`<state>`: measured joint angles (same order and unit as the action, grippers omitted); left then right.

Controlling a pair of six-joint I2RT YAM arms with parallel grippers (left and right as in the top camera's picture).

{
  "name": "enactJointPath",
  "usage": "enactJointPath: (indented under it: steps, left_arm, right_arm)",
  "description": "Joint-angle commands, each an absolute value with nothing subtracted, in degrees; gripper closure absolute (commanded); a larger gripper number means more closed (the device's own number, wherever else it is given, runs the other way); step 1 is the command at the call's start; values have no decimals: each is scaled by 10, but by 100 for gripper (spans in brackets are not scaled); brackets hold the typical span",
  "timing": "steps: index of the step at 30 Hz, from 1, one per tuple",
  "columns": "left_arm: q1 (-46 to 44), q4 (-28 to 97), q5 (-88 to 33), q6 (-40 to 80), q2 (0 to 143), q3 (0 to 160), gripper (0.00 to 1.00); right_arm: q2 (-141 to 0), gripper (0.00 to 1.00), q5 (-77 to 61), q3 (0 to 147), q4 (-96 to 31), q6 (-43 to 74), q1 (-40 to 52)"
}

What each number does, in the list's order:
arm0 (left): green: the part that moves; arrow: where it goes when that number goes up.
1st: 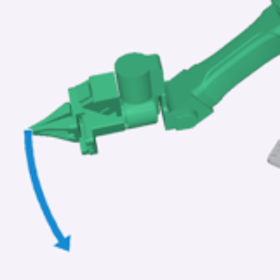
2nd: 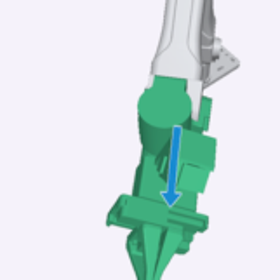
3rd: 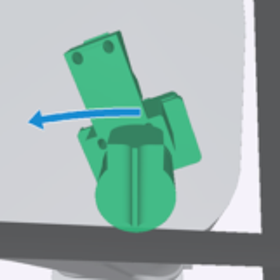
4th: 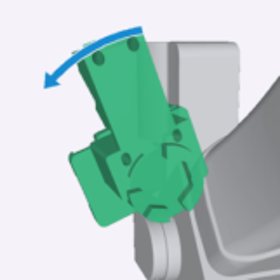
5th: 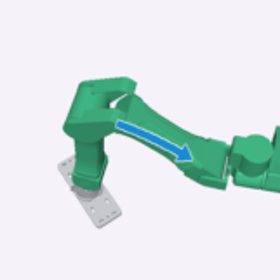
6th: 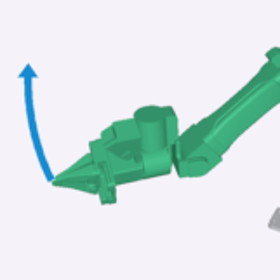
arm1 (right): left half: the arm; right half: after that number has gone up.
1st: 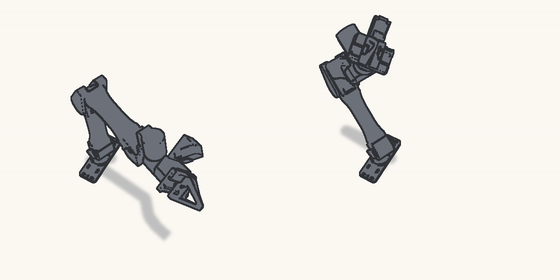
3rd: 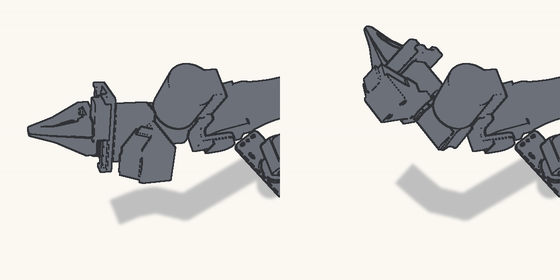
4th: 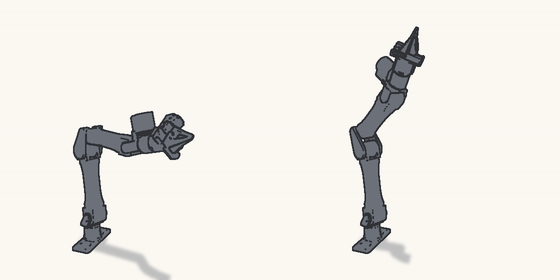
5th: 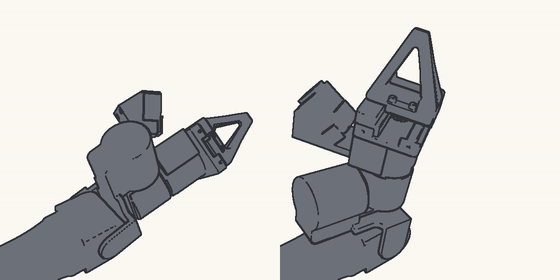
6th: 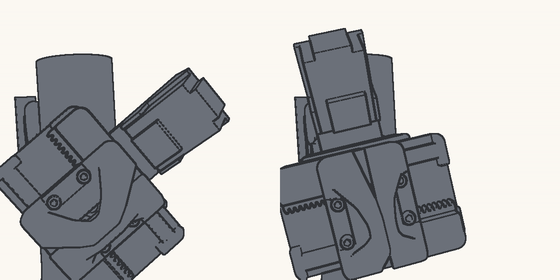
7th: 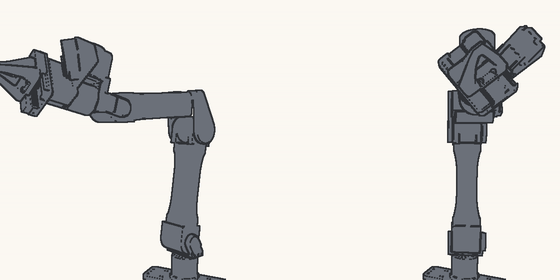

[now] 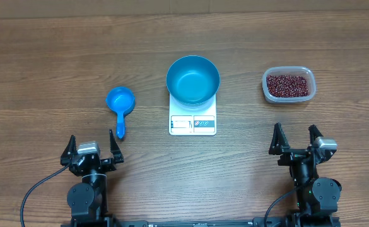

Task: Scoop item into bowl and weigh 150g on scale

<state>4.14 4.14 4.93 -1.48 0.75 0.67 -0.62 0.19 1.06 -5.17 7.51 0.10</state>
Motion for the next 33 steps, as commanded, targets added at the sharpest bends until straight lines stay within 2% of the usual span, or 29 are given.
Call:
enactJointPath:
  steps: [1, 9, 18, 33]
  left_arm:
    - [39, 48, 46, -6, 3, 37, 0]
    - [40, 95, 49, -24, 60, 133, 0]
    - [42, 121, 51, -32, 250, 273, 1]
    - [42, 350, 43, -32, 585, 587, 0]
  right_arm:
    - [-2, 0, -1, 4, -48, 79, 4]
    - [-2, 0, -1, 4, -48, 79, 4]
    - [-2, 0, -1, 4, -48, 79, 4]
    - [-2, 0, -1, 4, -48, 79, 4]
